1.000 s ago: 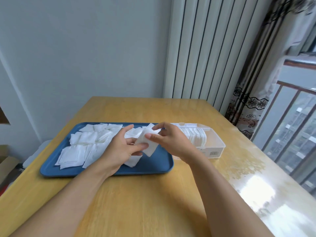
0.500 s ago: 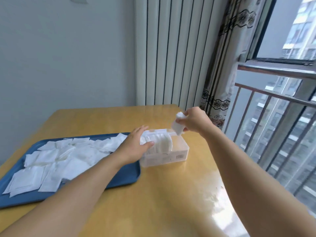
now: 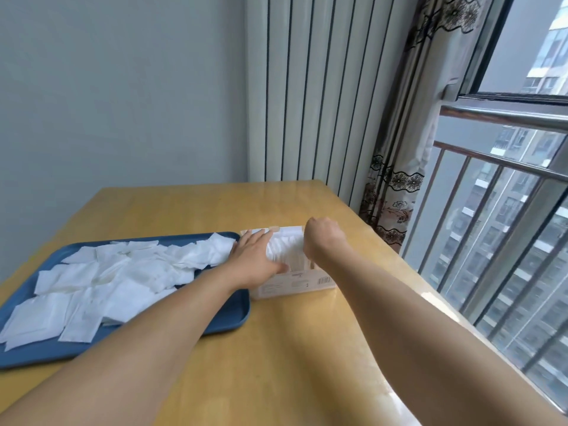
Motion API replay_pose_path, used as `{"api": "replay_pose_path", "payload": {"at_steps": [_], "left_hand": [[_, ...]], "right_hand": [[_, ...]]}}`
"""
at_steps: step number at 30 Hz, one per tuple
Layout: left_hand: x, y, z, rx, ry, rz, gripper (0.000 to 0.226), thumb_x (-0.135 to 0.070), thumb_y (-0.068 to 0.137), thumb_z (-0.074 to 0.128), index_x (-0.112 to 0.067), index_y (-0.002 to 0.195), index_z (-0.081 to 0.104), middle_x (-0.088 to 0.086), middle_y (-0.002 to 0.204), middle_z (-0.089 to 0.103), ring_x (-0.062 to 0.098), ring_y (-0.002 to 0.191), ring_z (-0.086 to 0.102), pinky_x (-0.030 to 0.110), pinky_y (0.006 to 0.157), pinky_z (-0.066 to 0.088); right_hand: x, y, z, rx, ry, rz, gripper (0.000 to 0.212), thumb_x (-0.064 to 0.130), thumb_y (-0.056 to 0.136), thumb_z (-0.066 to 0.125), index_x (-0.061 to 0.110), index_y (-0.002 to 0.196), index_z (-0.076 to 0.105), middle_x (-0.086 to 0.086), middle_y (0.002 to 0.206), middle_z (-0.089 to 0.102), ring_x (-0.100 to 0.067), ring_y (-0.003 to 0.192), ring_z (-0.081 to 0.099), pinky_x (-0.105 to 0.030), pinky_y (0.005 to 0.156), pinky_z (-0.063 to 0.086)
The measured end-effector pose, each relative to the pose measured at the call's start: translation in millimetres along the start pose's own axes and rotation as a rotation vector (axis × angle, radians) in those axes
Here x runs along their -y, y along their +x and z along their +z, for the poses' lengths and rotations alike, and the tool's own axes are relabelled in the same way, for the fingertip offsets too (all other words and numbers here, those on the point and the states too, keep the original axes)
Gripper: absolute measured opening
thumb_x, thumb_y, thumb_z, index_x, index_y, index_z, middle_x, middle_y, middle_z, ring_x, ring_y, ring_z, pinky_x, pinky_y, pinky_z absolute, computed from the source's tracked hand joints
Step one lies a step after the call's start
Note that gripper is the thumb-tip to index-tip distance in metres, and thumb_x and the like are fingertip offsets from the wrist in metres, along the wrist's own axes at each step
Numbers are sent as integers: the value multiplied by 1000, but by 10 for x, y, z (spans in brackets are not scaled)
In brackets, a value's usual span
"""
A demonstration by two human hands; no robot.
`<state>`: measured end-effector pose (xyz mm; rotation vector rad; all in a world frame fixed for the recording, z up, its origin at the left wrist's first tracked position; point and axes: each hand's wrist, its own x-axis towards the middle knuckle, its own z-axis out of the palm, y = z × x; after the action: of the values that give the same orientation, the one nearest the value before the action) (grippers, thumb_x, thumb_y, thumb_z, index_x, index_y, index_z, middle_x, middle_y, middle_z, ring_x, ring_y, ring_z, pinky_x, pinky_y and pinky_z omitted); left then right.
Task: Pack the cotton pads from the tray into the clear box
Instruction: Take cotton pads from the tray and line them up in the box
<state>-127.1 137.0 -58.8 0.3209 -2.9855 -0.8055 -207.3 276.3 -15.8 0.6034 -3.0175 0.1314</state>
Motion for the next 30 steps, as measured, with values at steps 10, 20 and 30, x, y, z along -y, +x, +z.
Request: {"api": "replay_pose_path", "payload": {"at_steps": [10, 20, 30], "left_hand": [[6, -44, -17, 23, -17, 14, 92, -48, 95, 61, -24, 163, 3, -7, 171, 1, 18, 157, -12, 46, 127, 4], [82, -135, -54, -93, -289, 67, 101, -55, 90, 69, -27, 163, 6, -5, 171, 0, 15, 157, -7, 45, 128, 9], [1041, -554, -673, -451, -195, -130, 43, -21, 99, 58, -25, 142, 53, -6, 147, 54, 19, 137, 45, 36, 110, 40]], "right_hand": [[29, 51, -179, 440, 390, 131, 59, 53, 105, 39, 8, 143, 45, -16, 135, 57, -35, 103, 70, -42, 85, 58], [45, -38, -234, 384, 309, 116, 46, 38, 110, 35, 9, 144, 46, -15, 136, 57, -30, 92, 76, -42, 90, 59], [784, -57, -568, -34, 282, -265, 29, 15, 94, 64, 18, 123, 69, -1, 119, 71, -22, 102, 67, -31, 84, 54]]}}
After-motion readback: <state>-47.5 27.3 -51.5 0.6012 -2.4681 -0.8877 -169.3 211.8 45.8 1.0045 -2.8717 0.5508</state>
